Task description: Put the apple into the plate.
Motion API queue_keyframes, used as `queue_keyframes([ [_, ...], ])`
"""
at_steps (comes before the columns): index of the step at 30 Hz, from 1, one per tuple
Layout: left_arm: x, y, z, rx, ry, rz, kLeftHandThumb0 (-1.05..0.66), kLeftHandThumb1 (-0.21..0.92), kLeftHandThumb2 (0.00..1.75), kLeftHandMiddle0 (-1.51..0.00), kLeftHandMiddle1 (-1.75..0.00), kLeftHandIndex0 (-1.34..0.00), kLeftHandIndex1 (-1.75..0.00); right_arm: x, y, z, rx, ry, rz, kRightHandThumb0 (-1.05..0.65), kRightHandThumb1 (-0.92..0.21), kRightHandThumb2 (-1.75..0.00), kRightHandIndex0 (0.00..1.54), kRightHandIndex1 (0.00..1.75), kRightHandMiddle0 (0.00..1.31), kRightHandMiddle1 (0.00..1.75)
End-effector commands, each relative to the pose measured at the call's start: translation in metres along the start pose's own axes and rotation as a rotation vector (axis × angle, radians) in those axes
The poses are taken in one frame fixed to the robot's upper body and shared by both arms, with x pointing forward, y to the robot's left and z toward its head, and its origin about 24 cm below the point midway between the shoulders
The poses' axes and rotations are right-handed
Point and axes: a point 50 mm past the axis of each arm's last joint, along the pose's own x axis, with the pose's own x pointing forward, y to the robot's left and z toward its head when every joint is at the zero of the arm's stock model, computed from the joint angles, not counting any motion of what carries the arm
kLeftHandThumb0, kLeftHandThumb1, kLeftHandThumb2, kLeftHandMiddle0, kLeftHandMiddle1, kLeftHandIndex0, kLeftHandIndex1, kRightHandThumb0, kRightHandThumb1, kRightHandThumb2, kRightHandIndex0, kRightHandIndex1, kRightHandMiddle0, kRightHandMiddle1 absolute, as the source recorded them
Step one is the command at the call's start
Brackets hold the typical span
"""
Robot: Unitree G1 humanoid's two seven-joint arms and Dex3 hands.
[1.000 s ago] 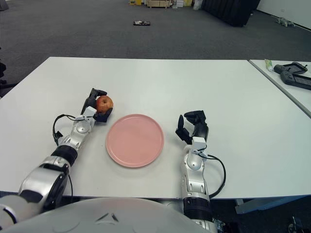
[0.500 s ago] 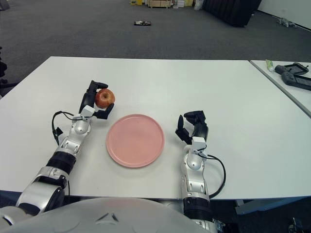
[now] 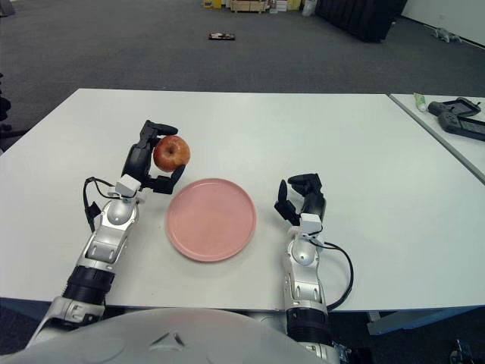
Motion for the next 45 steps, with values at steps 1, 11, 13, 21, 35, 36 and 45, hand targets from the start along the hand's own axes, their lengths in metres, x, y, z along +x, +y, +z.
queue_keyframes([
  [1,-0.005,-0.007,0.012,-0.013,-0.059,-0.055,-0.51,0.2,1.45,-1.29,-1.75,-0.7,-1.75,0.004,0.004,0.003,0.003,-0.013,0.006,-0.39,-0.66,-0.89,0.61,1.3,0.35,1.75],
  [11,-0.016,-0.028,0.017,0.032,-0.127,-0.304,-0.51,0.2,1.46,-1.3,-1.75,-0.7,-1.75,0.005,0.004,0.003,0.004,-0.018,0.016,-0.39,-0.64,-0.92,0.61,1.3,0.37,1.75],
  [13,-0.02,-0.033,0.012,0.061,-0.115,-0.406,-0.51,0.2,1.46,-1.3,-1.75,-0.7,-1.75,0.005,0.005,0.003,0.014,-0.023,0.018,-0.39,-0.64,-0.92,0.61,1.31,0.37,1.75],
  [21,-0.028,-0.054,-0.004,0.103,-0.127,-0.585,-0.51,0.2,1.46,-1.29,-1.75,-0.7,-1.75,0.004,0.005,0.003,0.024,-0.031,0.021,-0.39,-0.64,-0.92,0.62,1.31,0.37,1.75],
  [35,-0.032,-0.072,-0.037,0.307,-0.085,-0.752,-0.51,0.21,1.45,-1.28,-1.75,-0.69,-1.75,0.003,0.005,0.002,0.016,-0.019,0.009,-0.39,-0.63,-0.92,0.61,1.3,0.37,1.75],
  [36,-0.033,-0.073,-0.039,0.33,-0.088,-0.759,-0.51,0.21,1.45,-1.28,-1.75,-0.69,-1.75,0.003,0.005,0.002,0.022,-0.019,0.007,-0.39,-0.63,-0.92,0.61,1.3,0.37,1.75],
  [45,-0.036,-0.078,-0.045,0.439,-0.143,-0.787,-0.48,0.29,1.35,-1.06,-1.75,-0.63,-1.75,0.002,0.006,0.002,0.031,-0.009,0.002,-0.39,-0.66,-0.89,0.62,1.29,0.35,1.75],
])
